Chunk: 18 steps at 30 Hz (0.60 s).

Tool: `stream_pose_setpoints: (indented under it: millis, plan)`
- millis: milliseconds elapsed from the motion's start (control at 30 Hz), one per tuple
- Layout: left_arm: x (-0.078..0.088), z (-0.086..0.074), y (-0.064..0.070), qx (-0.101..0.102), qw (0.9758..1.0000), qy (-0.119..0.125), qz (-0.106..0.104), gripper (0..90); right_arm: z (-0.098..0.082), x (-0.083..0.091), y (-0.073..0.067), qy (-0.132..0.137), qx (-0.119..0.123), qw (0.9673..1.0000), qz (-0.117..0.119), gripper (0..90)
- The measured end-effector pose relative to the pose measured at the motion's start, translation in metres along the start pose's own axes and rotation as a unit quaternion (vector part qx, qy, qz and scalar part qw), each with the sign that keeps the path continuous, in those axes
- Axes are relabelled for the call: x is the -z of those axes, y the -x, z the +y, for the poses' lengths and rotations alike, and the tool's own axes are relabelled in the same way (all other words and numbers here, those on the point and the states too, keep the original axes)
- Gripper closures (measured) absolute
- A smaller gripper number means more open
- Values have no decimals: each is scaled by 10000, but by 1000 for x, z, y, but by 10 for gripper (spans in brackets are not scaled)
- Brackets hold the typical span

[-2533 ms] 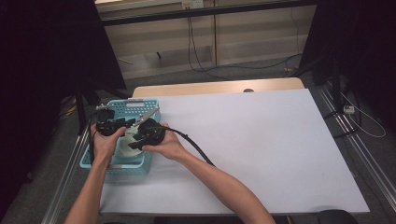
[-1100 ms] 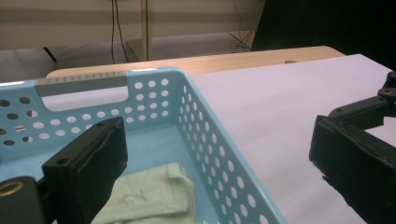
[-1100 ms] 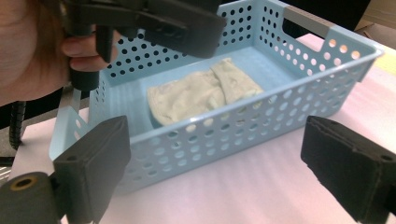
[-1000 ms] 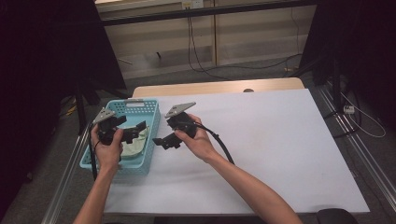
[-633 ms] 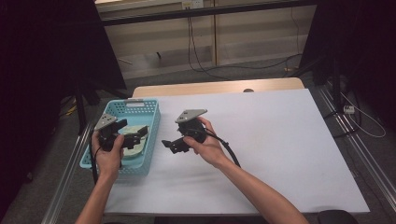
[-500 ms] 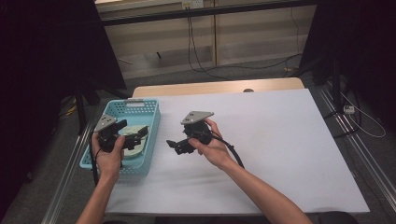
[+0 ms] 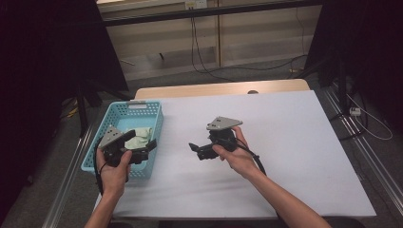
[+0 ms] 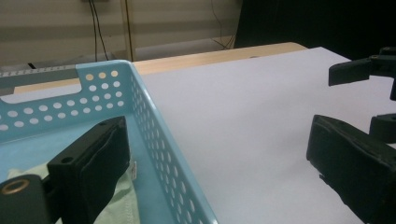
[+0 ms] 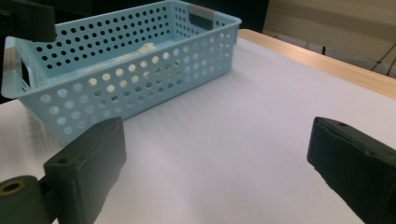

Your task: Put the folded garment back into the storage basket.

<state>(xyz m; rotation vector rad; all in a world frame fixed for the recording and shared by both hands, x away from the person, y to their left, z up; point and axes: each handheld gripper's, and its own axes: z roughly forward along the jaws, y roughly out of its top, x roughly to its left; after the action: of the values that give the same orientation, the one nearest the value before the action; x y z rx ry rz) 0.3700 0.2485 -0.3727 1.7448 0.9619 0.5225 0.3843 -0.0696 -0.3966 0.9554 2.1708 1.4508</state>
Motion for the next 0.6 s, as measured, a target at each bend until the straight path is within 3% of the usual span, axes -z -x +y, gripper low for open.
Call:
stream_pose_setpoints:
  millis: [233, 300, 433, 467, 600]
  plan:
    - [8, -7, 14, -91, 9996, 256, -19, 62, -16, 21, 12, -22, -185, 9996, -211, 42]
    - [9, -9, 17, -20, 9997, 222, -66, 62, -21, 27, 16, -46, -223, 9994, -267, 41]
    - [9, -13, 21, -109, 9998, 144, 27, 62, -30, 39, 21, -18, -285, 9991, -322, 42]
    - [9, -13, 22, -101, 9999, 105, -48, 62, -30, 39, 21, -18, -285, 9991, -322, 42]
    - [13, -21, 25, -99, 9999, 102, -5, 56, -44, 60, 28, 35, -397, 9980, -491, 44]
